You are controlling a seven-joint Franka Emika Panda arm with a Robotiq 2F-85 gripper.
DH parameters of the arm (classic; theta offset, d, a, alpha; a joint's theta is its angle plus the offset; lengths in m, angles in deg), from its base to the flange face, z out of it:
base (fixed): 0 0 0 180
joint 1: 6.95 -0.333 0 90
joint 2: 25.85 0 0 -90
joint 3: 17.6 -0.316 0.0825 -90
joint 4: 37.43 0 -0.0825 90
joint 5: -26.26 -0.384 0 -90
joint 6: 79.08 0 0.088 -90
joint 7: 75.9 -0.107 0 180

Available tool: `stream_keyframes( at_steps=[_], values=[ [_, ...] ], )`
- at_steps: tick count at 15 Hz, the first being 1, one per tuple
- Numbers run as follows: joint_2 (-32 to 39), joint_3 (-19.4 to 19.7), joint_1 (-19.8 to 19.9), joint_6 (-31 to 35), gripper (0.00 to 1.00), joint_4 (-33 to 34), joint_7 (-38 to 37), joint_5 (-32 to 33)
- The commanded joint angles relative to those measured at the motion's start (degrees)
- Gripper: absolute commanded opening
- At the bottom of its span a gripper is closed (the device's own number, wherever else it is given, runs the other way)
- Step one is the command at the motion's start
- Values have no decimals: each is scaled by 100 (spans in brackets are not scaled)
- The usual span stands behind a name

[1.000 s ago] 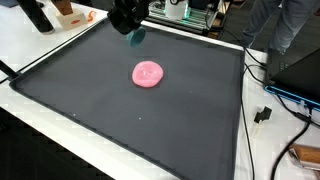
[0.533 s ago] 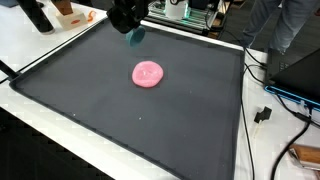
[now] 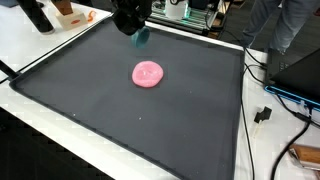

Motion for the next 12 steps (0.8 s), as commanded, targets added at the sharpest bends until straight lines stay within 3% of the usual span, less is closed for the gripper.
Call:
stream_keyframes(
  at_steps=[1,12],
  values=[
    [37,-191,442,-78,25,84,879,-761],
    [381,-390,1348,126,25,-31,2661,-2820]
  ],
)
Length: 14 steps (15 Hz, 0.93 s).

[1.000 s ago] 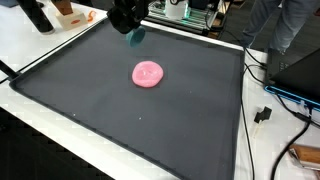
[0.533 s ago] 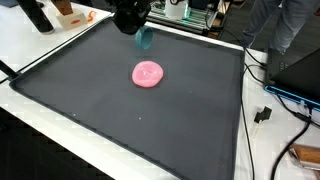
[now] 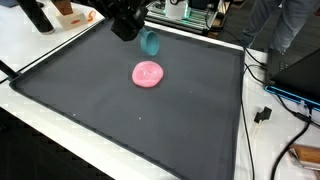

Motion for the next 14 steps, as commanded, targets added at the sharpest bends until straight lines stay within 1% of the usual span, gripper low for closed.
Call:
stream_keyframes(
  at_steps=[1,6,10,14],
  values=[
    [124,-164,268,108,25,-61,491,-517],
    [285,-249,410,70,25,-105,967,-879],
    [405,-308,493,-74,25,-90,1221,-1022],
    [447,-325,544,-71,25,-167,1426,-1139]
  ],
)
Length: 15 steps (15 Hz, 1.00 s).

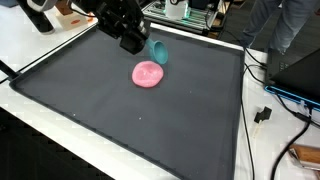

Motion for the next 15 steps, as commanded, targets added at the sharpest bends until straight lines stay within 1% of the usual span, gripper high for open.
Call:
stream_keyframes(
  at_steps=[1,8,15],
  values=[
    [-12,-98,162,-99,25,-155,241,-212],
    [42,-79,201,-103,25,-292,396,-286],
    [153,-74,266,-137,25,-283,464,-408]
  ],
)
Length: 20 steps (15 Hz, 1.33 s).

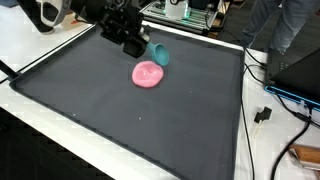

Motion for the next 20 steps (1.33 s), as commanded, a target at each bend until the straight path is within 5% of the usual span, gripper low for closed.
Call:
stream_keyframes(
  at_steps=[1,20],
  values=[
    [10,-59,125,-82,25,-100,118,-199],
    [4,149,-38,-32,25,-51,-518,209]
  ],
)
